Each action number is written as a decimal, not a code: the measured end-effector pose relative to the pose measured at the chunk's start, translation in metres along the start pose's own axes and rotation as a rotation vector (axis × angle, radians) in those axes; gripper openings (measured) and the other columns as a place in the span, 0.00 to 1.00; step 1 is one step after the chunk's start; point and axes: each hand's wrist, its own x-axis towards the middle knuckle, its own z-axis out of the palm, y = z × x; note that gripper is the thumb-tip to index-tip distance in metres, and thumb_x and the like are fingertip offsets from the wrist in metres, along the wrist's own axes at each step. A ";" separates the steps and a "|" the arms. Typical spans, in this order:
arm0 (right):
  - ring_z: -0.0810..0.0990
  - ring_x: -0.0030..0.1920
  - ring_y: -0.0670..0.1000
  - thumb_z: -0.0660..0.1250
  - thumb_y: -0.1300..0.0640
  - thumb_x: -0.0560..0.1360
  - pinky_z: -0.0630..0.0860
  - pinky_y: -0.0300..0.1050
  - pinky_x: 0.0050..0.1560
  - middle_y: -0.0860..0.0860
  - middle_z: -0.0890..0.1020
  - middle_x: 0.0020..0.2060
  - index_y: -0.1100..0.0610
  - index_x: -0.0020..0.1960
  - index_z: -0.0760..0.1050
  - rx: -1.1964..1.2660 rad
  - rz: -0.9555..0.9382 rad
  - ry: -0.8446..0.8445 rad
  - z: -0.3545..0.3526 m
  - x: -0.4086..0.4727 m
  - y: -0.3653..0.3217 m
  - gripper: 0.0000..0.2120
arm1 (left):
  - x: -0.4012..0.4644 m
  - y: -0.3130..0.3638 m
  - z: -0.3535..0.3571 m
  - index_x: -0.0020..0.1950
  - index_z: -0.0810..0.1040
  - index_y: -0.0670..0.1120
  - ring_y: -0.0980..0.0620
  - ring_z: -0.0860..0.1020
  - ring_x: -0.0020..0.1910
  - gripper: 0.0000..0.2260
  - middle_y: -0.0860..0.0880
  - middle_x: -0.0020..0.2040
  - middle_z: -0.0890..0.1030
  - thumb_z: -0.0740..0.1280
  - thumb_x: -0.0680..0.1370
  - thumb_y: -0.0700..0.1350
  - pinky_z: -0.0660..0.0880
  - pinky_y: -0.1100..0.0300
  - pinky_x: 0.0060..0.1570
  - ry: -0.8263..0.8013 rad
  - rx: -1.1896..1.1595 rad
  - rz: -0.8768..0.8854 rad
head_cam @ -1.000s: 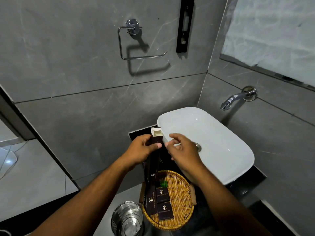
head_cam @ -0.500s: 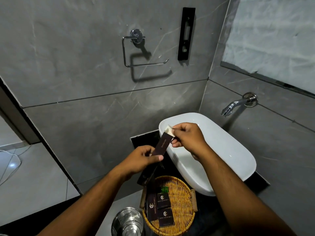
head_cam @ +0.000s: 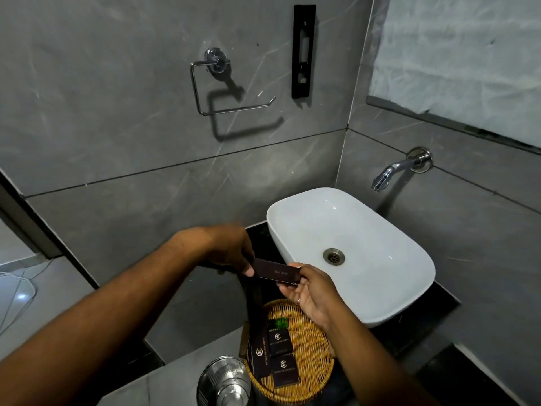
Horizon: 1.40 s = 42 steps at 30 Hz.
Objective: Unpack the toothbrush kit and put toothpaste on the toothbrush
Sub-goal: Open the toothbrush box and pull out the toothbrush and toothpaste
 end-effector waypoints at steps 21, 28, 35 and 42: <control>0.82 0.42 0.56 0.59 0.59 0.79 0.82 0.46 0.34 0.61 0.82 0.44 0.62 0.55 0.74 0.081 0.162 -0.034 -0.002 -0.010 0.013 0.09 | -0.018 0.072 -0.008 0.43 0.82 0.47 0.51 0.79 0.22 0.11 0.51 0.31 0.78 0.68 0.74 0.54 0.80 0.53 0.39 -0.013 0.487 -0.132; 0.79 0.30 0.53 0.60 0.57 0.78 0.76 0.41 0.23 0.59 0.81 0.34 0.61 0.55 0.74 0.042 0.202 -0.062 0.005 -0.018 0.017 0.10 | -0.022 0.096 -0.009 0.31 0.72 0.47 0.57 0.69 0.13 0.17 0.52 0.16 0.72 0.68 0.74 0.55 0.71 0.58 0.31 -0.001 0.683 -0.163; 0.76 0.30 0.49 0.60 0.49 0.79 0.71 0.37 0.23 0.54 0.80 0.32 0.58 0.54 0.78 -0.037 0.242 -0.069 -0.007 -0.014 0.024 0.15 | -0.022 0.084 -0.016 0.49 0.80 0.43 0.51 0.78 0.21 0.13 0.49 0.34 0.79 0.67 0.76 0.53 0.80 0.52 0.41 -0.077 0.479 -0.162; 0.74 0.28 0.49 0.68 0.37 0.70 0.65 0.36 0.21 0.56 0.82 0.33 0.59 0.44 0.81 -0.031 0.293 -0.084 -0.019 -0.004 0.026 0.23 | -0.017 0.065 -0.013 0.52 0.84 0.49 0.51 0.80 0.24 0.11 0.51 0.38 0.81 0.68 0.75 0.52 0.80 0.54 0.39 -0.086 0.388 -0.087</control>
